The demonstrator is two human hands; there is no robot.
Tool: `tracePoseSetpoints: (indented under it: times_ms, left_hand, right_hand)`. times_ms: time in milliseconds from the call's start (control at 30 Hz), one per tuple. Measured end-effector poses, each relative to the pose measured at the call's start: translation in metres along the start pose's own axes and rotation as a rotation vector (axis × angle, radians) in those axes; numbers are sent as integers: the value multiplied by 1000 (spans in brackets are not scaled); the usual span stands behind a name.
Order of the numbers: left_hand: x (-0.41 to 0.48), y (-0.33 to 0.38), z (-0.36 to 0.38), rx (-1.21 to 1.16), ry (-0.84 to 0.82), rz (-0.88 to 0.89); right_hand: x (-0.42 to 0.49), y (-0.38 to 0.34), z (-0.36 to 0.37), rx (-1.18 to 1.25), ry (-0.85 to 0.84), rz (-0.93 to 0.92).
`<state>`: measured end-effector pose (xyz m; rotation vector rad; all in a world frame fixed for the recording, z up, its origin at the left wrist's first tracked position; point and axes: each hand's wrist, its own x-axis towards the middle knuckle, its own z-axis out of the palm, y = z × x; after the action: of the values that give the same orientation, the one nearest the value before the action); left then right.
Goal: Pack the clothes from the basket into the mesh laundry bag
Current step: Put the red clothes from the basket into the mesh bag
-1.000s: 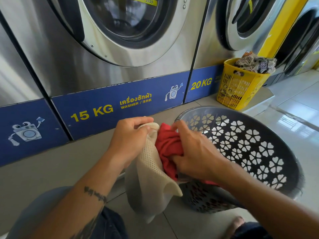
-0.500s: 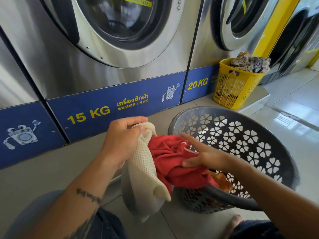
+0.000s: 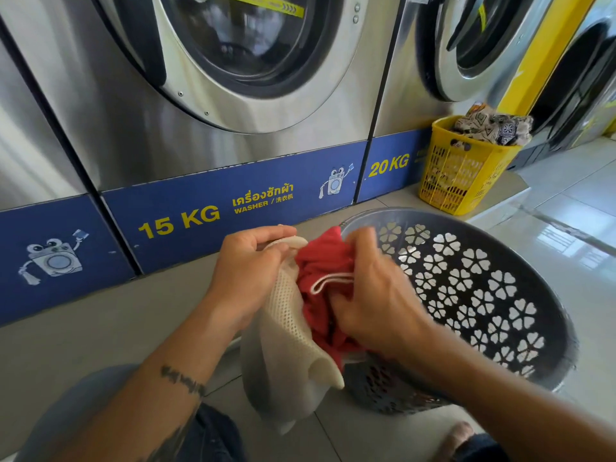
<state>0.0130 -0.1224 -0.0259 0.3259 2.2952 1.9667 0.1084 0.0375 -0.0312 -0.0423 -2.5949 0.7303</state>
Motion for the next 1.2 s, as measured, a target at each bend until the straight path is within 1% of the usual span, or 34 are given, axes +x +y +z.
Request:
tracePoseSetpoints:
  times_ms: [67, 133, 167, 200, 233, 267, 300, 333, 367, 400, 467, 500, 533, 567, 667, 733, 867, 933, 967, 1000, 1067, 1100, 1133, 1167, 1200]
  left_hand:
    - [1, 1, -1, -12, 18, 2]
    - [-1, 0, 0, 0, 21, 13]
    - [-2, -1, 0, 16, 17, 18]
    - [-2, -2, 0, 30, 10, 19]
    - [-2, -3, 0, 42, 4, 13]
    - [-2, -3, -1, 52, 4, 7]
    - [-2, -4, -2, 60, 9, 6]
    - [-1, -4, -4, 65, 18, 9]
    - [0, -4, -6, 66, 27, 14]
    - [0, -4, -7, 64, 33, 15]
    - [-1, -3, -7, 58, 30, 16]
    - [-2, -3, -6, 61, 27, 17]
    - [-2, -3, -6, 64, 25, 18]
    - [-3, -3, -6, 66, 23, 19]
    - [-3, -3, -7, 72, 24, 13]
    - [-4, -4, -5, 92, 12, 10]
    - [-6, -4, -1, 117, -37, 3]
    - [-7, -2, -3, 86, -56, -10]
    - [-7, 0, -4, 59, -56, -20]
    - [-7, 1, -5, 26, -51, -34]
    - [-8, 1, -7, 1, -48, -55]
    - [-9, 0, -7, 27, -53, -55]
    - [-10, -2, -7, 59, -61, -54]
    - [-10, -5, -8, 81, -66, -59]
    - [-10, -7, -9, 91, -68, -68]
  right_hand:
    - [-16, 0, 21, -93, -102, -139]
    - [-22, 10, 38, -321, -331, -271]
    - [-20, 15, 39, -389, -455, -317]
    - [-15, 18, 36, -373, -545, -349]
    - [-10, 17, 29, -267, -592, -346]
    - [-4, 17, 21, -105, -592, -302]
    - [1, 18, 14, 26, -538, -235]
    - [5, 23, 8, 73, -450, -173]
    - [7, 29, 3, 35, -381, -119]
    - [8, 36, -1, -19, -370, -53]
    - [6, 49, -2, -24, -518, 114]
    - [4, 53, -1, 40, -600, 188]
    - [1, 56, 3, 123, -646, 242]
    - [-2, 57, 6, 169, -646, 244]
    - [-1, 57, 11, 99, -495, 101]
    - [2, 49, 6, 87, -420, 86]
    - [7, 21, 2, 115, -142, 90]
    - [0, 1, 8, 171, -97, 52]
    - [-7, -4, 15, 141, -122, -16]
    - [-13, -5, 24, 33, -177, -118]
    - [-22, 3, 40, -277, -389, -273]
    - [-21, 10, 42, -356, -510, -281]
    - [-17, 16, 39, -356, -601, -265]
    - [-12, 19, 33, -282, -651, -240]
    - [-7, 23, 25, -159, -649, -213]
